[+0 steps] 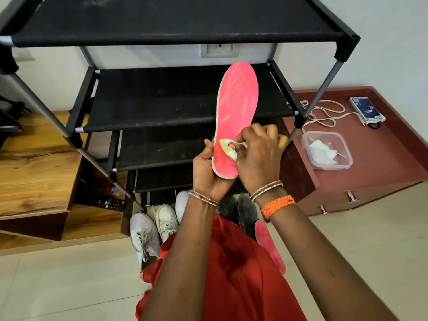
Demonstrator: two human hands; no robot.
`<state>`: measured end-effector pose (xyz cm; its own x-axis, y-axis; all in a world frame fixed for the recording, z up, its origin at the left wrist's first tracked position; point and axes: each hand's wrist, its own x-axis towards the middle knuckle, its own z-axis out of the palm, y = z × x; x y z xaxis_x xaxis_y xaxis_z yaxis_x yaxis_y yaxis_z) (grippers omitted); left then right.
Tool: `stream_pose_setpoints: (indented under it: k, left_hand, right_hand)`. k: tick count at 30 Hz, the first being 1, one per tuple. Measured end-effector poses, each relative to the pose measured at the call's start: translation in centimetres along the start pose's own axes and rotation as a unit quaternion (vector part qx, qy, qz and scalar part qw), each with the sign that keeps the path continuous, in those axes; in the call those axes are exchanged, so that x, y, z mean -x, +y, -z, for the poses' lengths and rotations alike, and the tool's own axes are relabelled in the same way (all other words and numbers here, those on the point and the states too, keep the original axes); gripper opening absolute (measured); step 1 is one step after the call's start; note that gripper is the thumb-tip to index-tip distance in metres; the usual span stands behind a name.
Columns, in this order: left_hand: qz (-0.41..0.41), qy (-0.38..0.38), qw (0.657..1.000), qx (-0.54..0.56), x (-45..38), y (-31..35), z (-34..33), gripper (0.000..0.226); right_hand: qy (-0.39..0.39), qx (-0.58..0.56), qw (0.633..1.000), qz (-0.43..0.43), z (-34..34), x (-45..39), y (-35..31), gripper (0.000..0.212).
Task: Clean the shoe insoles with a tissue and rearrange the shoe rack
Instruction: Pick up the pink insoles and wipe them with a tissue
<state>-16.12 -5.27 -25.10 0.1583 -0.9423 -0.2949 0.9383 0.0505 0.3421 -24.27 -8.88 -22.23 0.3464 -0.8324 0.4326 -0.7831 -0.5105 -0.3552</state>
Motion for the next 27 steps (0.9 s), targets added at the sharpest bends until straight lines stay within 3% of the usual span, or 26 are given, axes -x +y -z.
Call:
stream_pose_setpoints:
  k: [6, 10, 13, 17, 20, 23, 27]
  left_hand:
    - [0.002, 0.005, 1.0, -0.018, 0.2, 0.4, 0.7, 0.051]
    - [0.005, -0.014, 1.0, -0.01, 0.4, -0.2, 0.0, 0.047]
    - [-0.002, -0.03, 0.999, -0.019, 0.5, -0.9, -0.5, 0.049]
    - [0.003, -0.048, 0.999, -0.01, 0.5, -0.7, -0.4, 0.05]
    - [0.011, -0.049, 0.998, -0.026, 0.4, -0.6, -0.4, 0.049]
    - [0.01, -0.052, 0.998, -0.041, 0.2, -0.5, -0.3, 0.05]
    - [-0.006, -0.054, 0.998, -0.021, 0.2, 0.3, -0.3, 0.048]
  right_hand:
    - [-0.062, -0.101, 0.993, 0.017, 0.5, 3.1, -0.6, 0.013]
    - [-0.026, -0.024, 0.998, 0.048, 0.7, 2.5, -0.3, 0.004]
    - [-0.005, 0.025, 0.999, 0.02, 0.7, 0.9, 0.3, 0.035]
    - [-0.022, -0.039, 0.999, 0.017, 0.9, 1.2, 0.3, 0.005]
    - [-0.057, -0.1, 0.993, 0.016, 1.4, 1.2, 0.5, 0.018]
    - [-0.094, -0.068, 0.993, 0.031, 2.4, 0.8, 0.6, 0.021]
    - [-0.06, -0.105, 0.992, 0.036, 3.5, 1.5, -0.4, 0.024]
